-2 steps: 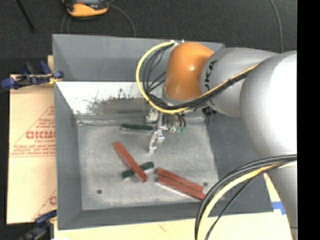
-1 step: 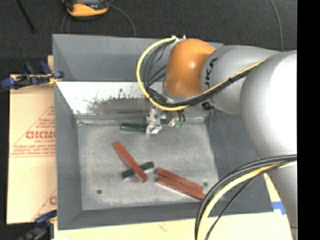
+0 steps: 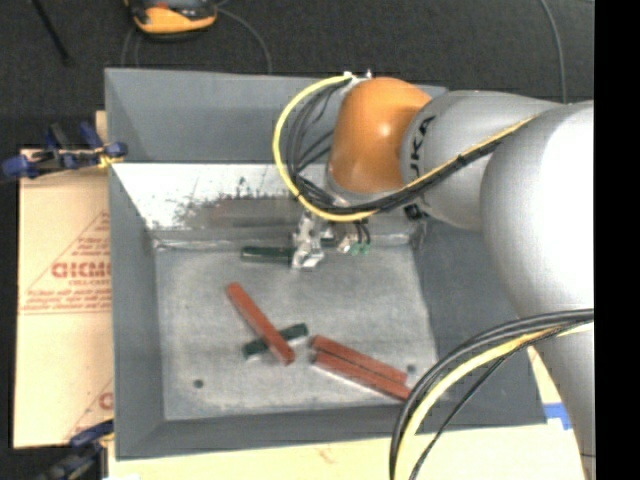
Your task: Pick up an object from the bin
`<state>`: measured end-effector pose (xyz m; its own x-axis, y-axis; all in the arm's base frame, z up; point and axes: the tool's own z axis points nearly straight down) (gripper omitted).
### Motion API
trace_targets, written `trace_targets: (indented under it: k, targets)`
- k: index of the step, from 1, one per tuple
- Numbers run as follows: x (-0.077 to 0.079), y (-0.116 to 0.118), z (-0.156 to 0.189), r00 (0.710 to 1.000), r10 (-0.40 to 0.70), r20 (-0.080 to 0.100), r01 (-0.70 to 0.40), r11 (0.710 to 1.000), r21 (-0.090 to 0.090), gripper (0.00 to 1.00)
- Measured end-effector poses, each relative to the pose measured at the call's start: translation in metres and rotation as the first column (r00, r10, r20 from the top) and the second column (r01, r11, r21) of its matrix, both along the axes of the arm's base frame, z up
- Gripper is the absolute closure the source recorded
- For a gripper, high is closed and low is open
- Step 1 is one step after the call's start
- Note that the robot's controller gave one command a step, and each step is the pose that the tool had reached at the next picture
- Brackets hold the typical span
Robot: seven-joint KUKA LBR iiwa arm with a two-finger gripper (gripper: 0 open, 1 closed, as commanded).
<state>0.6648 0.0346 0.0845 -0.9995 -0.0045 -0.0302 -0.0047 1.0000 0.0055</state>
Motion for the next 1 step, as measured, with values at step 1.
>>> trace_targets:
  k: [1]
  targets:
    - [-0.0209, 0.0111, 0.1749, 0.999, -0.036, -0.019, 0.035, 0.999, -0.004, 1.00]
